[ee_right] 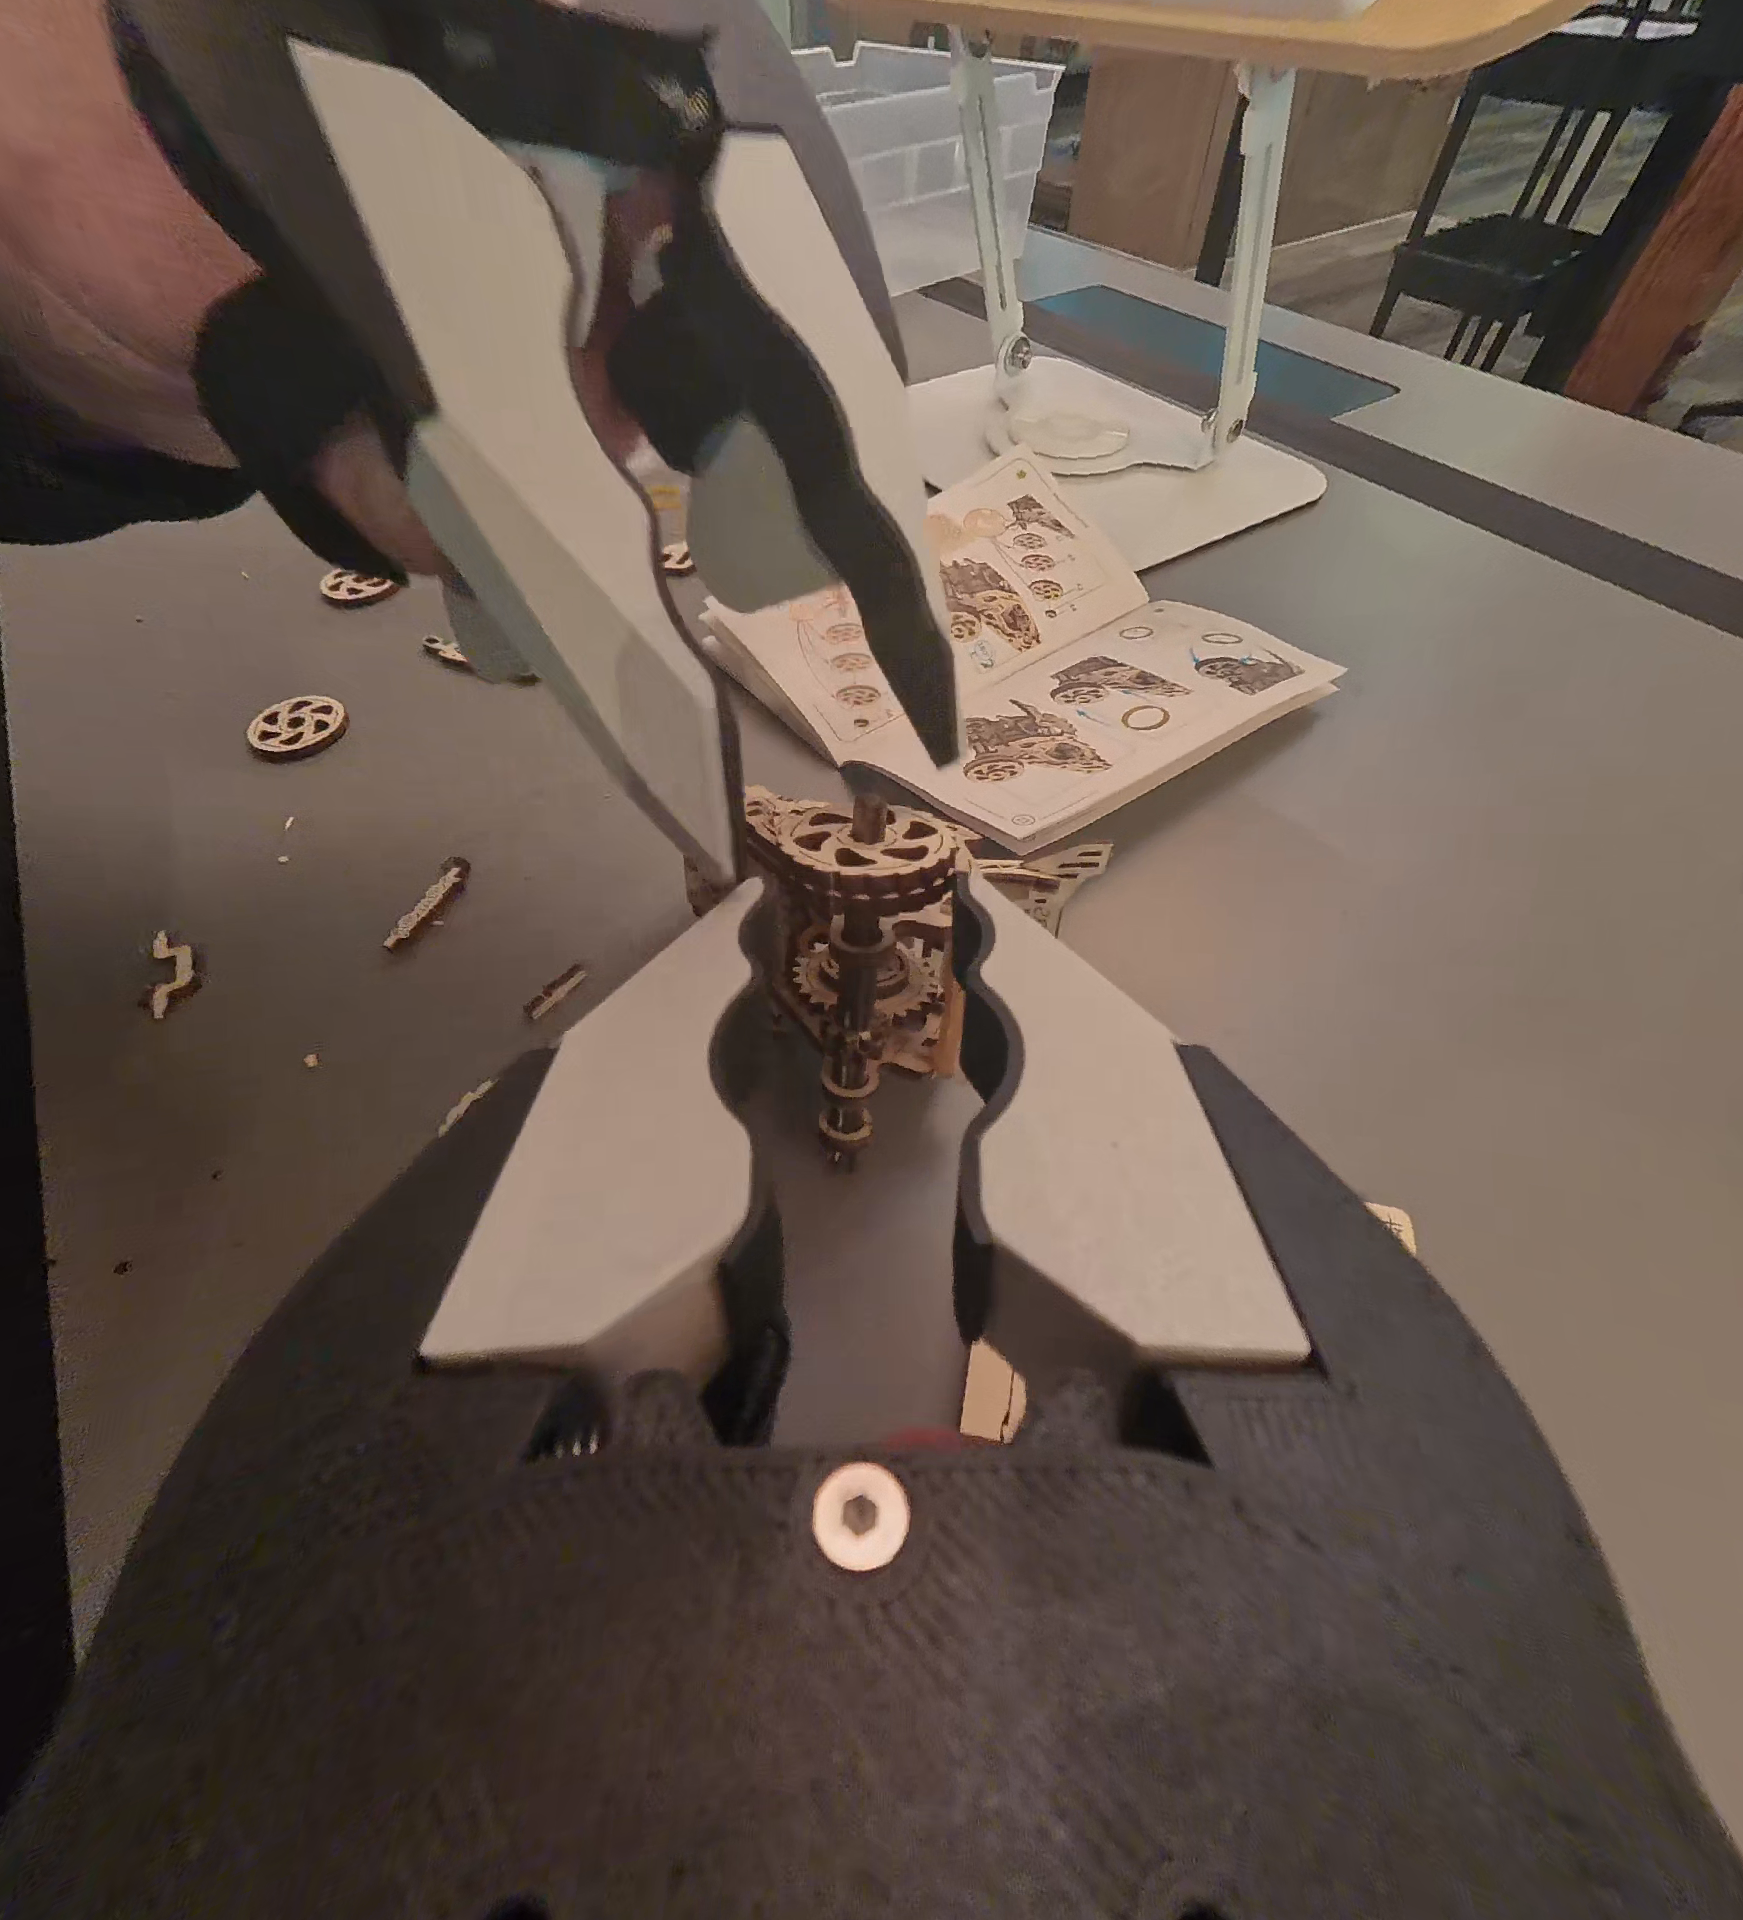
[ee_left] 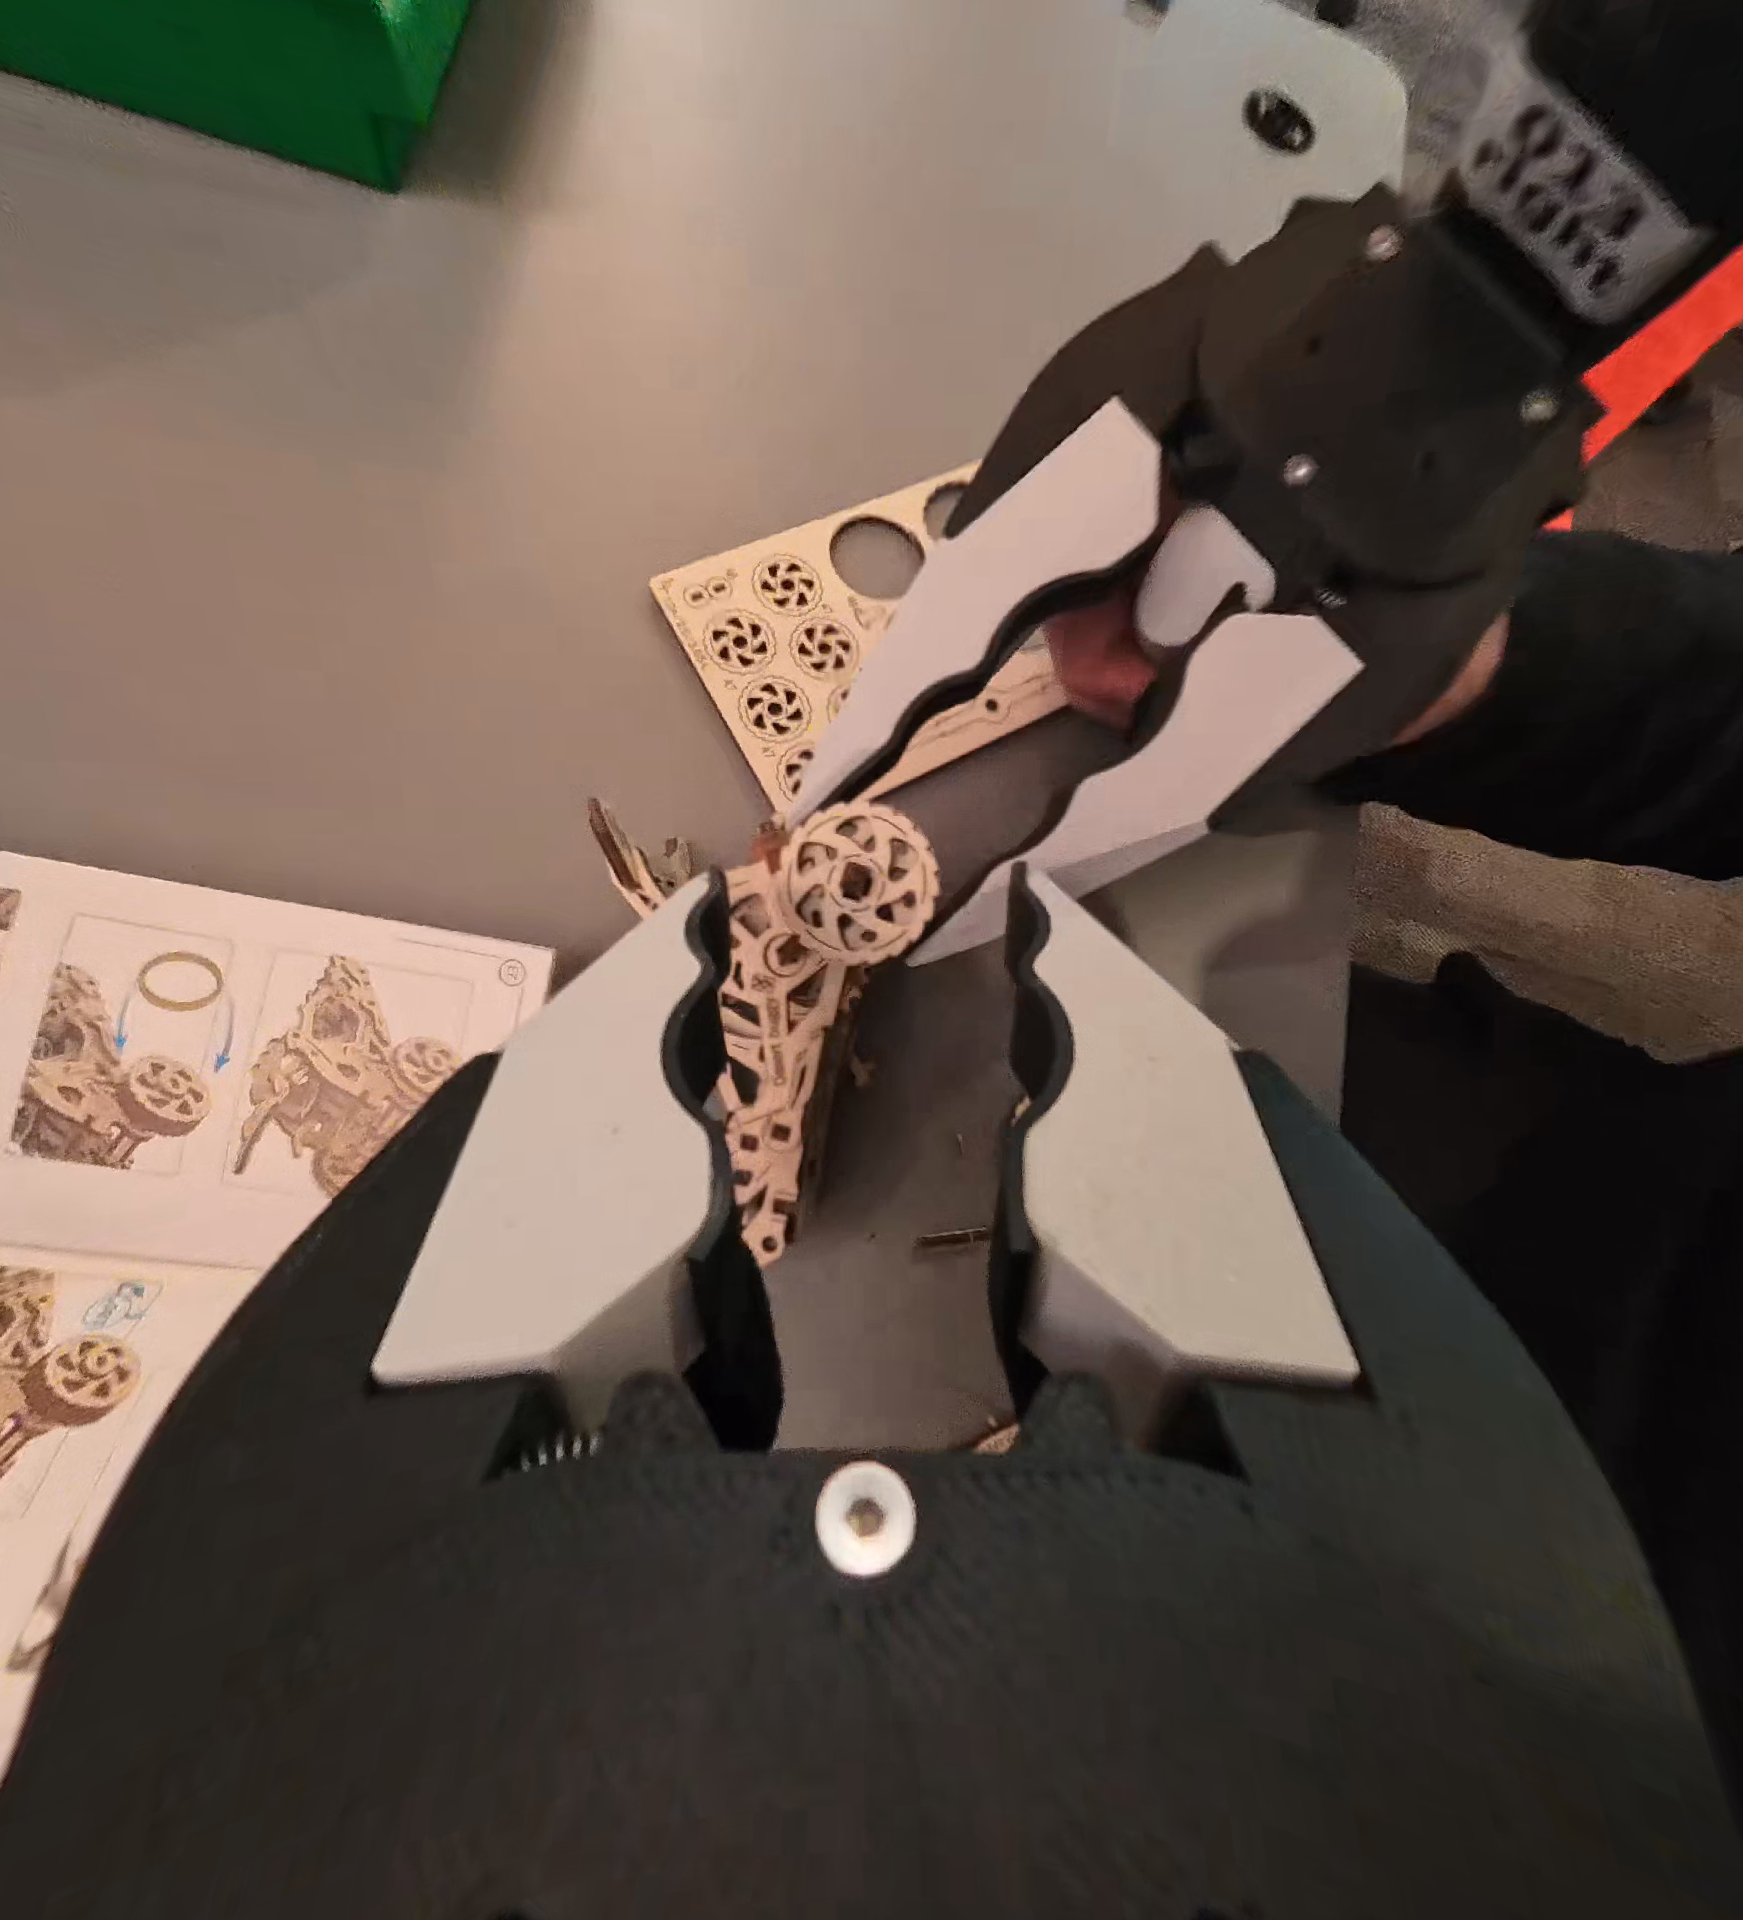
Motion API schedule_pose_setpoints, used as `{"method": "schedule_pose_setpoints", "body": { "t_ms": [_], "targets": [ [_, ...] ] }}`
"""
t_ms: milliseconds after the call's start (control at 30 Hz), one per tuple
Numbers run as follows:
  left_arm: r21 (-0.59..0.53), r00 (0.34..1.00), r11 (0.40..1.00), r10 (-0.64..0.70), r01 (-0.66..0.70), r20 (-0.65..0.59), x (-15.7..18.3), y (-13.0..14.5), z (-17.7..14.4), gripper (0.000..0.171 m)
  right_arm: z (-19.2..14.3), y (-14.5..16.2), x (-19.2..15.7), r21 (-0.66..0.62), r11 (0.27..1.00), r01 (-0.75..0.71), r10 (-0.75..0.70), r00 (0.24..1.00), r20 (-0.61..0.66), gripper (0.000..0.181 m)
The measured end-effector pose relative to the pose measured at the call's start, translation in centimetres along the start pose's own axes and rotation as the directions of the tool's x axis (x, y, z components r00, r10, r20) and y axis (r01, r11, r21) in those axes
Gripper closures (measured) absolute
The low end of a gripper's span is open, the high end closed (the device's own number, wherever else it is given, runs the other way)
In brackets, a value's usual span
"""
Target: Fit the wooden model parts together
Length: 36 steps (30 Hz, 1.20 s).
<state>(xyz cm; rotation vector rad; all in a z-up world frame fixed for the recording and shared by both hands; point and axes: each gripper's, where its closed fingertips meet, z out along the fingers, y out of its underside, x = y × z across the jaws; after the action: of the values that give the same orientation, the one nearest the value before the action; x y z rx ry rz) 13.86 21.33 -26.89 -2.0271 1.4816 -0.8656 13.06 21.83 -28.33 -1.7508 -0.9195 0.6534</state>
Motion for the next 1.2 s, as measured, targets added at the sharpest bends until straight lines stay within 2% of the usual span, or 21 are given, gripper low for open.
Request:
{"method": "schedule_pose_setpoints", "body": {
  "t_ms": [167,333,433,567,633,733,933,1000,1033,1133,1200],
  "targets": [
    [-0.026,0.992,0.996,-0.086,0.084,-0.088,0.3,0.1,0.8,0.128,0.0,0.2,0.5,-0.011,1.0,0.009,-0.009,1.0,-0.02,0.155],
    [-0.048,0.988,0.993,-0.108,0.103,-0.107,0.0,0.2,0.7,0.13,0.2,0.2,0.4,-0.014,0.999,0.042,-0.042,0.999,-0.024,0.157],
    [-0.054,0.988,0.993,-0.108,0.102,-0.109,-0.5,0.4,0.6,0.142,0.3,0.3,0.3,-0.02,0.997,0.07,-0.07,0.997,-0.029,0.161],
    [-0.059,0.985,0.993,-0.112,0.105,-0.133,-0.4,0.4,0.6,0.142,0.3,0.1,0.4,-0.011,0.996,0.088,-0.088,0.995,-0.05,0.162],
    [-0.09,0.983,0.991,-0.109,0.096,-0.147,-0.1,0.5,0.8,0.134,0.3,0.0,0.4,-0.007,0.995,0.097,-0.097,0.994,-0.053,0.167],
    [-0.104,0.983,0.99,-0.11,0.095,-0.145,-0.2,0.6,0.8,0.136,0.3,0.0,0.5,-0.009,0.994,0.11,-0.111,0.991,-0.072,0.167],
    [-0.109,0.98,0.987,-0.132,0.116,-0.152,-0.3,0.8,0.6,0.142,0.3,0.1,0.5,-0.011,0.992,0.127,-0.127,0.988,-0.085,0.157],
    [-0.104,0.974,0.985,-0.151,0.135,-0.166,-0.1,0.9,0.6,0.142,0.3,0.0,0.4,-0.005,0.992,0.123,-0.123,0.99,-0.075,0.15],
    [-0.087,0.971,0.985,-0.165,0.151,-0.173,-0.1,0.7,0.5,0.141,0.3,0.0,0.1,-0.004,0.992,0.128,-0.128,0.99,-0.054,0.14],
    [-0.046,0.96,0.981,-0.195,0.19,-0.2,0.0,0.1,0.3,0.141,0.5,-0.3,-0.3,0.003,0.991,0.136,-0.136,0.989,-0.059,0.137],
    [-0.014,0.953,0.977,-0.212,0.214,-0.215,0.3,-0.3,0.4,0.141,0.2,-1.1,-0.4,0.035,0.989,0.143,-0.14,0.987,-0.085,0.141]
  ]
}}
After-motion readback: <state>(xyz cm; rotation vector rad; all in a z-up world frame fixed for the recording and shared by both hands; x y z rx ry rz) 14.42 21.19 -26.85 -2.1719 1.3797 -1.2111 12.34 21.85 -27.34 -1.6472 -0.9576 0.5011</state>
